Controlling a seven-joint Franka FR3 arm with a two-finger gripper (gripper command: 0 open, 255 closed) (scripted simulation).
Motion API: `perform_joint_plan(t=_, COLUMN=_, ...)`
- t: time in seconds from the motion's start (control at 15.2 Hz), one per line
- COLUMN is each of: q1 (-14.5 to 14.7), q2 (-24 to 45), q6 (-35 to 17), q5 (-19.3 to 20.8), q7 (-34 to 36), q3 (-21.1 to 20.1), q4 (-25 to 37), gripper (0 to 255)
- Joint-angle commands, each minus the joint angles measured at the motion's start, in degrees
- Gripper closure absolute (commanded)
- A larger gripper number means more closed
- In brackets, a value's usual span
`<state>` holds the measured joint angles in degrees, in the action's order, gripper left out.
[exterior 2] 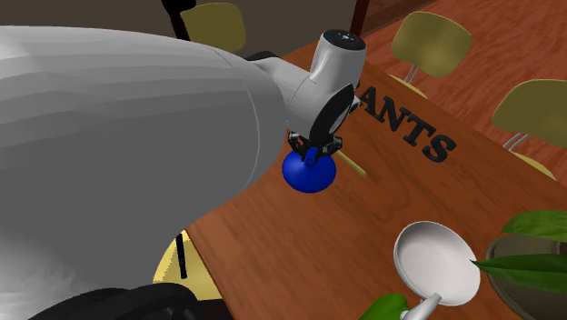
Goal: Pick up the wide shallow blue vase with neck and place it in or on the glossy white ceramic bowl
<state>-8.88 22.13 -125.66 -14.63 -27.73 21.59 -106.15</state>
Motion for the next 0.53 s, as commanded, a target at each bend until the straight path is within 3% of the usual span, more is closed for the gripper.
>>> perform_joint_plan(t=0.0, q1=0.14, q2=-0.67, q6=1.26, q5=0.44, q7=0.39, q3=0.18, q4=0.64, gripper=255)
perform_joint_plan(t=0.46, q1=0.51, q2=-3.20, q6=5.65, q5=1.94, q7=1.57, q3=0.80, q4=2.76, gripper=255)
